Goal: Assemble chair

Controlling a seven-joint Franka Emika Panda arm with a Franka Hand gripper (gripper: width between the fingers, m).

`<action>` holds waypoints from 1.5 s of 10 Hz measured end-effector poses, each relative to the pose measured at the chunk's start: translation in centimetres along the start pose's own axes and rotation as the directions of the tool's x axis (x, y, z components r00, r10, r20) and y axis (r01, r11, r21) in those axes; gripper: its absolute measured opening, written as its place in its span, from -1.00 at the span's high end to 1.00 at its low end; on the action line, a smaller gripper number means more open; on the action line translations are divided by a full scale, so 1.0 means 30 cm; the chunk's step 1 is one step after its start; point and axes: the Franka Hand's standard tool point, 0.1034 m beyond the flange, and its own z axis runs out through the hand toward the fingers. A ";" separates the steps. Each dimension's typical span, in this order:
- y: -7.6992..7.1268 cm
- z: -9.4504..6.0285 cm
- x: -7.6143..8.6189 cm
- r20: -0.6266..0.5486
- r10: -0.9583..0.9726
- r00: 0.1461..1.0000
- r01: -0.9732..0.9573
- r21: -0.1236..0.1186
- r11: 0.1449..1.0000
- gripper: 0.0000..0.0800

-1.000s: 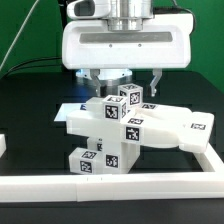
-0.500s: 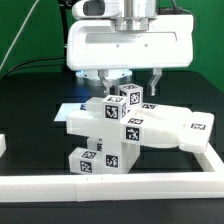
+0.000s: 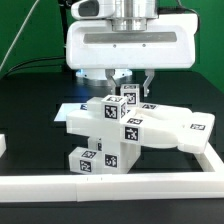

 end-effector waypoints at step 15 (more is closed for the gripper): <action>-0.016 -0.011 0.003 0.056 0.010 0.998 -0.011 0.007 1.000 -0.62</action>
Offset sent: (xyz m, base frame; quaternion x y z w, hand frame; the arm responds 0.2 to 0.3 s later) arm 0.0000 0.0000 0.0000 0.0000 0.0000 0.1938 0.9810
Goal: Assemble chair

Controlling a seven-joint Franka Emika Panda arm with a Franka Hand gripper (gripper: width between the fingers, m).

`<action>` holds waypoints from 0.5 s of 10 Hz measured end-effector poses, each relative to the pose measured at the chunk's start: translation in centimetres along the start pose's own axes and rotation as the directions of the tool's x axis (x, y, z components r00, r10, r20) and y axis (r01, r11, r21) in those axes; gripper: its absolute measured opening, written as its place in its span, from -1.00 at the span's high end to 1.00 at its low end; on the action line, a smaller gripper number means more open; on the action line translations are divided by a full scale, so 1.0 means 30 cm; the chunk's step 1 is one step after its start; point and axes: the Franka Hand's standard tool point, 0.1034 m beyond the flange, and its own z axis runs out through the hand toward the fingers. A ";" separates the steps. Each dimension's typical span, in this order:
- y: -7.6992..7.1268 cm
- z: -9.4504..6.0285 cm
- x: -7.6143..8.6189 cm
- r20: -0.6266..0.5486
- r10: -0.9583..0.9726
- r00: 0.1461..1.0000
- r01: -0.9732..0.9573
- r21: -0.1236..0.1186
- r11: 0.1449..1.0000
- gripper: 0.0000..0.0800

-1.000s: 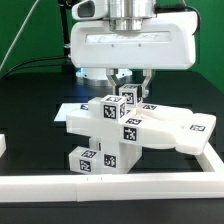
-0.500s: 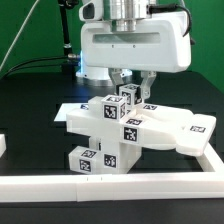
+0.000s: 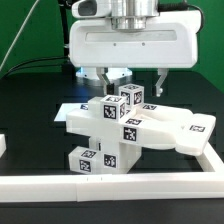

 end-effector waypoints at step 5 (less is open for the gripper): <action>0.000 0.007 -0.010 0.015 -0.305 0.952 0.306 -0.007 0.952 -0.62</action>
Offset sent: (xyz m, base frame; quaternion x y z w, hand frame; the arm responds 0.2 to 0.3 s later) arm 0.0000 0.0000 0.0000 0.0000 0.0000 -0.1296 0.9916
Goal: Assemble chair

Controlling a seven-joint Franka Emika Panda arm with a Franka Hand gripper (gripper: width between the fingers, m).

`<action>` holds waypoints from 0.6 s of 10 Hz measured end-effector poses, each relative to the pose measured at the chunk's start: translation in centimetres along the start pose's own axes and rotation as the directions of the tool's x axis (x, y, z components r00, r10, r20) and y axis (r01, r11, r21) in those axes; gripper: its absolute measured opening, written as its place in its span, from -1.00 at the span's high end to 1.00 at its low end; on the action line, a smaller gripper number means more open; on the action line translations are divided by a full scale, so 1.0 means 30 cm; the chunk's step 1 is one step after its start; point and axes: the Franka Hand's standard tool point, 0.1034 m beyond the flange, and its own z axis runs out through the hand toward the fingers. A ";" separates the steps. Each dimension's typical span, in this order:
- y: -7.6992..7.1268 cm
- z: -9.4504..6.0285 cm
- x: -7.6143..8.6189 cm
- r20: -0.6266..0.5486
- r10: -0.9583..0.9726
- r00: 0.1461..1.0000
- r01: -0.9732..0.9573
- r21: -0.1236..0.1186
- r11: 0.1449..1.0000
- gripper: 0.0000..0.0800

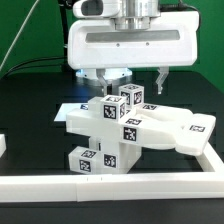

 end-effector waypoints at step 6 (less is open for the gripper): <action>-0.017 0.000 -0.005 0.020 0.053 0.998 -0.053 0.003 0.999 -0.07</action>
Offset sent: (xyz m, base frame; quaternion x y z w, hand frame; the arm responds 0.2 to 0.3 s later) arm 0.0000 0.0000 0.0000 0.0000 0.0000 0.0650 0.9979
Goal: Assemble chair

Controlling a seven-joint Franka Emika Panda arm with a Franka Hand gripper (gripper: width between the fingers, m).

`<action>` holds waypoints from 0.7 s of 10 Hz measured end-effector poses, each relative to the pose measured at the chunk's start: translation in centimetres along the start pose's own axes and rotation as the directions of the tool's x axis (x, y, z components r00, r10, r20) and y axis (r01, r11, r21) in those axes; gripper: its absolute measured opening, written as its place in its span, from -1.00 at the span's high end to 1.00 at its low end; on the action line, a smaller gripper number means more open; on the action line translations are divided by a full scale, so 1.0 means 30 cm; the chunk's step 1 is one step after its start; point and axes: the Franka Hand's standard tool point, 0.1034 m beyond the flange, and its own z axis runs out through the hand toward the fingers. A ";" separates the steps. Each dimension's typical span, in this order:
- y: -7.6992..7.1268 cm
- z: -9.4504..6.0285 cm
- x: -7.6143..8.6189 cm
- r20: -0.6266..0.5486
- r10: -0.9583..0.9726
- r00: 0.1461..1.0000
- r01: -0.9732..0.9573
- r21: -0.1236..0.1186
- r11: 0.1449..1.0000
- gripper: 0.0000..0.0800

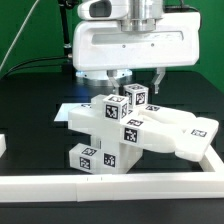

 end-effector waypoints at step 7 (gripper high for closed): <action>-0.004 0.004 -0.002 0.003 0.443 0.896 -0.443 0.003 0.896 0.29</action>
Offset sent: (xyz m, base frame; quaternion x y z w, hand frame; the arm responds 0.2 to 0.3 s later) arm 0.0000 0.0000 0.0000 0.0000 0.0000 0.1296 0.9916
